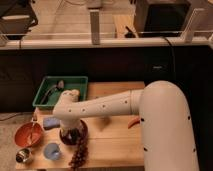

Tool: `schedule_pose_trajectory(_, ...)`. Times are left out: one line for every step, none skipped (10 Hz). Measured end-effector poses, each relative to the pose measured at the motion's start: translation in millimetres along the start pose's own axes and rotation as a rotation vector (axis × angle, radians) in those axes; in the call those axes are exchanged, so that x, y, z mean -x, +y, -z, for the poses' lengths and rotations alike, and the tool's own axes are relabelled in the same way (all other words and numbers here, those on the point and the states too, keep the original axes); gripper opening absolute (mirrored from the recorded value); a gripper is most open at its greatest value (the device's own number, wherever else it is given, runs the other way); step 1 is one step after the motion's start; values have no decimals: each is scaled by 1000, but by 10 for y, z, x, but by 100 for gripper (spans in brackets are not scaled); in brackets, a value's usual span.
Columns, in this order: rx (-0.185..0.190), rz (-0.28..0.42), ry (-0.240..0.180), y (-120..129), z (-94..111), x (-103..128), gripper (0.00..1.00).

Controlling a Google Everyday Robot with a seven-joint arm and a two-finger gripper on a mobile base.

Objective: Wipe tray with eraser

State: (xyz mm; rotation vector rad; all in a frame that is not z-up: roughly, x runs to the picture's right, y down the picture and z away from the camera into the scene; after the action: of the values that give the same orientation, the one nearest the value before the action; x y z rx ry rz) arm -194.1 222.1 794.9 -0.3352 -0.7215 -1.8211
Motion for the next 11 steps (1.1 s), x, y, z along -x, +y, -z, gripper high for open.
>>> schedule_pose_trajectory(1,-3,-3,9,-17,-11,51)
schedule_pose_trajectory(3,-7,-6,21,-30,-21,40)
schedule_pose_trajectory(4,-10,-7,32,-35,-28,35)
schedule_pose_trajectory(7,-20,-4,39,-28,-38,34)
schedule_pose_trajectory(16,-36,0,42,10,-43,36)
schedule_pose_trajectory(14,-55,9,28,97,-55,39)
schedule_pose_trajectory(16,-80,21,46,228,-80,40)
schedule_pose_trajectory(13,-113,35,51,418,-126,40)
schedule_pose_trajectory(10,-148,51,44,671,-196,40)
schedule_pose_trajectory(3,-167,65,30,842,-263,40)
schedule_pose_trajectory(1,-188,84,24,1029,-360,40)
